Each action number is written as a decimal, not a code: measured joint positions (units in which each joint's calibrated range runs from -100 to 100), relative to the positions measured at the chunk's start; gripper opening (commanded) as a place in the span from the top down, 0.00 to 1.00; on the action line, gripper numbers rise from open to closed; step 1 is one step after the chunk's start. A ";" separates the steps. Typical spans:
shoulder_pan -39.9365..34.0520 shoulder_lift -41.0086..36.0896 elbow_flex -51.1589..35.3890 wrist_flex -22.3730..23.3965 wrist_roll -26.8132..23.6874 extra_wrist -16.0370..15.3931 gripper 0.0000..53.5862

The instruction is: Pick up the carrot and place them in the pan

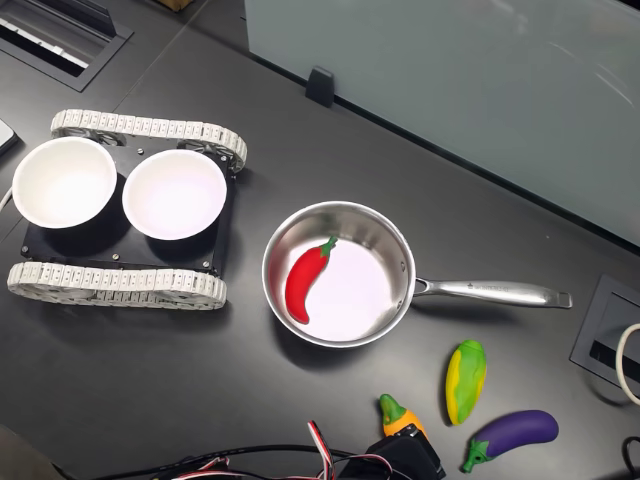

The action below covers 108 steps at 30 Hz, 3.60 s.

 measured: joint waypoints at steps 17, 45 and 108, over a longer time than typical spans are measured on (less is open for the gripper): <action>-0.11 5.81 -4.07 0.00 1.32 4.32 0.54; -6.49 13.38 -2.35 -0.09 1.32 11.20 0.24; -6.82 28.37 2.35 -6.12 -1.51 14.78 0.43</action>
